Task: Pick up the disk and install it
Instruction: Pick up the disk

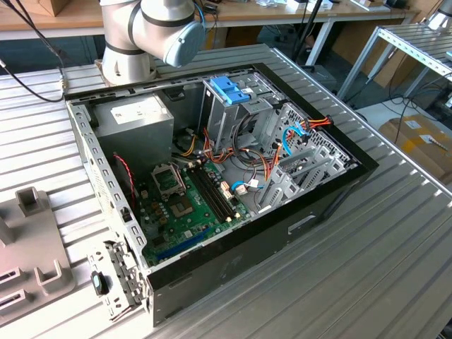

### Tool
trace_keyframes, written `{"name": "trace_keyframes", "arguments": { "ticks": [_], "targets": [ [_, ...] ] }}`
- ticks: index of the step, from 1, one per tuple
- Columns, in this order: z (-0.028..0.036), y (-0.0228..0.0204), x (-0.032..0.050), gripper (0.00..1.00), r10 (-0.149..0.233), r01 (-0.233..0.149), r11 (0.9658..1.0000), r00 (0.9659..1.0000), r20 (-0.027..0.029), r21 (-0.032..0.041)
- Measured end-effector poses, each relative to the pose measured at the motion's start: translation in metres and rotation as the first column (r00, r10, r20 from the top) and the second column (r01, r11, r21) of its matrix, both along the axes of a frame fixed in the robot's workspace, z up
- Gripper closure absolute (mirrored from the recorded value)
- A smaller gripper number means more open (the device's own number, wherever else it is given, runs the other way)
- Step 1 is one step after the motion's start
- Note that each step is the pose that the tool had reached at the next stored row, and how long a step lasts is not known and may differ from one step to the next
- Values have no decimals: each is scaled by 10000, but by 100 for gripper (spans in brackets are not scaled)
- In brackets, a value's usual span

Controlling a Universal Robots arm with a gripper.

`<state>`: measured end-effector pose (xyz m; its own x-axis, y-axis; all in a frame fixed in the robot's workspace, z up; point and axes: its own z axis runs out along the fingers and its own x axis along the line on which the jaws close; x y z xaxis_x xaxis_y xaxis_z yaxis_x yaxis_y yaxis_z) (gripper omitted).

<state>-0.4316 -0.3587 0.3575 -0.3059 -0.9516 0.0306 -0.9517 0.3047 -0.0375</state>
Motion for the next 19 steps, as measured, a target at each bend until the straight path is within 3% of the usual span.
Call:
{"name": "trace_keyframes", "arguments": {
  "ticks": [6, 8, 12, 14, 19],
  "targets": [
    [-2, 0, 0, 89, 461, -461, 9989, 9989, 0, -2],
    [-5, 0, -2, 89, 1058, -1058, 9944, 9944, 0, -5],
    [-7, 0, -4, 89, 1536, -1536, 9881, 9881, 0, -5],
    [-11, 0, -6, 89, 1872, -1872, 9823, 9823, 1, -5],
    [-11, 0, -7, 89, 1954, -1954, 9807, 9807, 0, -8]
  ]
}}
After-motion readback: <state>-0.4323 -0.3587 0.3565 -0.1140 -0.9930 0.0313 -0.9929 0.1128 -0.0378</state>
